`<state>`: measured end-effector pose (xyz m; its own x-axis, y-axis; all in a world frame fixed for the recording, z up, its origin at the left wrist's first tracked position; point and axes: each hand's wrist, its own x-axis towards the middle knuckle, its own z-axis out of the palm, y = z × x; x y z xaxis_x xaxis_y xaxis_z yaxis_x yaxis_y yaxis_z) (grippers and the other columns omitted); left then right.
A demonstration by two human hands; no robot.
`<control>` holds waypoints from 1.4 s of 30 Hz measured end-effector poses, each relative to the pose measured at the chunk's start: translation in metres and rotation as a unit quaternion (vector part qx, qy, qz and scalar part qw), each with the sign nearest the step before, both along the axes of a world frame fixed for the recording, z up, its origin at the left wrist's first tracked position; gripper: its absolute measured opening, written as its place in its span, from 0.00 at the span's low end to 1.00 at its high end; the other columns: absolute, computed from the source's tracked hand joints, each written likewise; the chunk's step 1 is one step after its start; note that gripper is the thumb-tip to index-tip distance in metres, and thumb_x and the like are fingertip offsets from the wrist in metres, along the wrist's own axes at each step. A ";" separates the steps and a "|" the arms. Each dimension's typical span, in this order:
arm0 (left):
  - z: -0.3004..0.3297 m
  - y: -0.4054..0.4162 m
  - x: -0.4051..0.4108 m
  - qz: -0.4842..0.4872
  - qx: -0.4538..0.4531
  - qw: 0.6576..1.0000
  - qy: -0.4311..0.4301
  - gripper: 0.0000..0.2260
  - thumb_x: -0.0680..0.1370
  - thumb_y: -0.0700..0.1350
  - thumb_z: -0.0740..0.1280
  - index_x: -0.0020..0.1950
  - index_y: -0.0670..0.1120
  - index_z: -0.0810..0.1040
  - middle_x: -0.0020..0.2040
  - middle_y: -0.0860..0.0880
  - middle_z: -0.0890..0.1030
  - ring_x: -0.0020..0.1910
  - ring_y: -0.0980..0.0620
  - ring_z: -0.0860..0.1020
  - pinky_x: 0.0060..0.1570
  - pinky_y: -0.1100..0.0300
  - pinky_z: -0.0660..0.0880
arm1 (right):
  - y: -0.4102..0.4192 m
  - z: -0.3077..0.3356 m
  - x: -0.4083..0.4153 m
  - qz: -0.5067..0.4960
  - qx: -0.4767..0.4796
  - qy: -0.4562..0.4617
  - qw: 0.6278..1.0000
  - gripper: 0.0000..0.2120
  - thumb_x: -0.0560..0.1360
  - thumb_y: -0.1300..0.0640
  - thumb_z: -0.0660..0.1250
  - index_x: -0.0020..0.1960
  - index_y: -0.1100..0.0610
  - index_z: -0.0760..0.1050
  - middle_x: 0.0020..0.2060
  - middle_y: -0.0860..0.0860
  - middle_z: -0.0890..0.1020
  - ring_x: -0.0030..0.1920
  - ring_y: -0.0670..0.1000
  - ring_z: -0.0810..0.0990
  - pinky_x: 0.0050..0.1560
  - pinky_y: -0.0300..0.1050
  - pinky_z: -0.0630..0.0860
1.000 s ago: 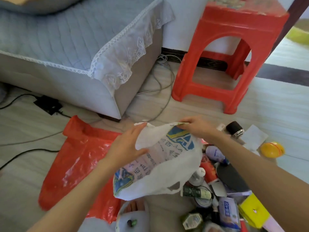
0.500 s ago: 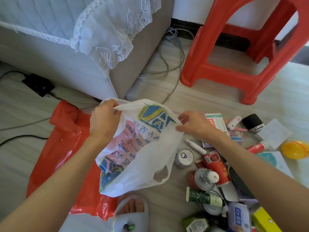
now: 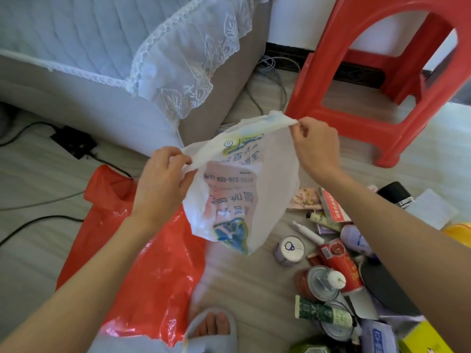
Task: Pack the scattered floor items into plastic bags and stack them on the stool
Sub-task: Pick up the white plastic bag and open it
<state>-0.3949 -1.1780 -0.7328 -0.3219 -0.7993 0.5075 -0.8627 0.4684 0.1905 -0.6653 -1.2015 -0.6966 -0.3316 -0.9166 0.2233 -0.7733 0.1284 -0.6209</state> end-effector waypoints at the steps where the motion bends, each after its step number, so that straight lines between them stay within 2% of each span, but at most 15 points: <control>1: -0.006 0.002 -0.003 0.006 0.038 0.999 0.011 0.10 0.74 0.46 0.61 0.48 0.40 0.75 0.47 0.40 0.76 0.42 0.40 0.76 0.37 0.51 0.73 | -0.001 -0.006 -0.002 0.002 0.005 0.009 1.000 0.14 0.78 0.54 0.58 0.47 0.61 0.78 0.42 0.56 0.82 0.42 0.55 0.76 0.39 0.45 0.66; 5: -0.031 0.012 -0.015 0.040 0.103 0.994 0.008 0.10 0.74 0.47 0.61 0.46 0.41 0.76 0.43 0.43 0.76 0.38 0.42 0.77 0.31 0.55 0.72 | 0.013 -0.044 -0.008 0.009 0.105 0.011 0.994 0.21 0.75 0.48 0.63 0.62 0.60 0.70 0.58 0.58 0.75 0.58 0.58 0.73 0.54 0.50 0.69; 9: -0.041 0.006 -0.030 0.041 0.102 0.994 0.001 0.17 0.72 0.45 0.70 0.57 0.40 0.74 0.51 0.41 0.76 0.49 0.40 0.74 0.46 0.50 0.73 | 0.033 -0.075 -0.005 0.001 0.206 -0.037 0.978 0.31 0.73 0.47 0.67 0.68 0.62 0.61 0.64 0.59 0.70 0.64 0.60 0.68 0.61 0.53 0.67; 12: -0.043 0.000 -0.044 0.064 0.106 0.992 -0.024 0.26 0.69 0.45 0.73 0.63 0.43 0.69 0.53 0.41 0.75 0.50 0.40 0.73 0.48 0.48 0.72 | 0.035 -0.089 -0.004 -0.019 0.234 -0.069 0.970 0.25 0.74 0.48 0.66 0.63 0.64 0.67 0.59 0.60 0.76 0.59 0.61 0.74 0.56 0.54 0.72; 14: -0.046 -0.002 -0.049 0.091 0.103 0.989 -0.057 0.30 0.66 0.36 0.72 0.65 0.44 0.66 0.49 0.40 0.74 0.46 0.40 0.72 0.44 0.48 0.71 | 0.034 -0.094 -0.006 -0.027 0.225 -0.057 0.972 0.18 0.76 0.51 0.62 0.59 0.64 0.71 0.54 0.61 0.79 0.53 0.62 0.76 0.48 0.50 0.72; 17: -0.047 -0.003 -0.043 0.116 0.120 0.984 -0.069 0.35 0.63 0.25 0.63 0.68 0.44 0.65 0.45 0.40 0.70 0.41 0.41 0.69 0.40 0.49 0.68 | 0.030 -0.094 -0.016 -0.055 0.207 -0.064 0.975 0.12 0.78 0.56 0.58 0.52 0.64 0.73 0.47 0.62 0.79 0.48 0.62 0.76 0.42 0.46 0.65; 21: -0.037 -0.012 -0.020 0.161 0.110 0.978 -0.078 0.34 0.65 0.25 0.60 0.69 0.42 0.64 0.47 0.37 0.70 0.43 0.38 0.70 0.40 0.47 0.66 | 0.025 -0.078 -0.043 -0.088 0.170 -0.116 0.975 0.08 0.74 0.63 0.59 0.46 0.63 0.77 0.38 0.57 0.77 0.40 0.57 0.74 0.38 0.43 0.64; 24: -0.036 0.001 -0.014 0.157 0.022 0.986 -0.043 0.22 0.69 0.34 0.64 0.63 0.40 0.68 0.50 0.36 0.72 0.46 0.38 0.69 0.46 0.46 0.65 | 0.030 -0.077 -0.052 -0.085 0.165 -0.144 0.972 0.09 0.74 0.60 0.61 0.47 0.63 0.78 0.38 0.57 0.78 0.40 0.56 0.75 0.39 0.47 0.70; 27: -0.063 0.054 -0.027 0.006 -0.005 0.998 -0.057 0.12 0.70 0.38 0.64 0.53 0.42 0.73 0.46 0.40 0.76 0.45 0.40 0.73 0.46 0.50 0.63 | 0.042 -0.087 -0.049 -0.095 0.184 -0.209 0.956 0.15 0.74 0.54 0.64 0.58 0.61 0.75 0.49 0.58 0.81 0.46 0.58 0.79 0.47 0.54 0.79; 30: -0.108 0.091 -0.049 -0.109 0.019 0.981 -0.161 0.14 0.70 0.36 0.59 0.55 0.43 0.73 0.48 0.43 0.80 0.49 0.41 0.75 0.50 0.51 0.65 | 0.050 -0.088 -0.045 -0.090 0.195 -0.211 0.954 0.18 0.75 0.51 0.64 0.61 0.59 0.73 0.52 0.58 0.80 0.47 0.58 0.80 0.47 0.53 0.79; 33: -0.136 0.081 -0.066 -0.152 -0.013 0.952 -0.266 0.18 0.69 0.34 0.59 0.58 0.43 0.73 0.53 0.42 0.81 0.54 0.40 0.77 0.57 0.46 0.65 | 0.057 -0.087 -0.042 -0.042 0.173 -0.191 0.965 0.19 0.75 0.48 0.64 0.62 0.57 0.71 0.46 0.52 0.78 0.44 0.51 0.77 0.42 0.42 0.73; 35: -0.147 0.064 -0.070 -0.170 -0.022 0.931 -0.321 0.20 0.68 0.32 0.59 0.58 0.43 0.71 0.53 0.43 0.81 0.55 0.40 0.77 0.58 0.44 0.70 | 0.061 -0.089 -0.039 -0.020 0.169 -0.165 0.971 0.19 0.75 0.47 0.64 0.62 0.56 0.72 0.45 0.50 0.77 0.44 0.50 0.76 0.45 0.44 0.73; 37: -0.150 0.046 -0.073 -0.158 0.007 0.916 -0.368 0.17 0.66 0.33 0.63 0.54 0.41 0.73 0.48 0.43 0.81 0.50 0.42 0.75 0.53 0.45 0.72 | 0.064 -0.093 -0.038 -0.018 0.161 -0.136 0.977 0.17 0.76 0.48 0.63 0.59 0.57 0.75 0.46 0.52 0.80 0.45 0.51 0.78 0.47 0.44 0.72; 39: -0.148 0.038 -0.074 -0.142 0.032 0.905 -0.400 0.10 0.64 0.32 0.68 0.42 0.42 0.77 0.36 0.45 0.79 0.37 0.46 0.75 0.46 0.51 0.70 | 0.063 -0.097 -0.038 -0.015 0.145 -0.126 0.981 0.14 0.77 0.51 0.62 0.55 0.58 0.79 0.46 0.54 0.82 0.46 0.53 0.80 0.49 0.45 0.73; 42: -0.138 0.036 -0.069 -0.139 0.052 0.909 -0.389 0.12 0.64 0.28 0.61 0.29 0.44 0.73 0.25 0.48 0.72 0.27 0.49 0.70 0.40 0.56 0.65 | 0.057 -0.100 -0.034 -0.022 0.121 -0.143 0.982 0.13 0.77 0.53 0.61 0.50 0.59 0.82 0.41 0.54 0.83 0.44 0.56 0.81 0.49 0.50 0.76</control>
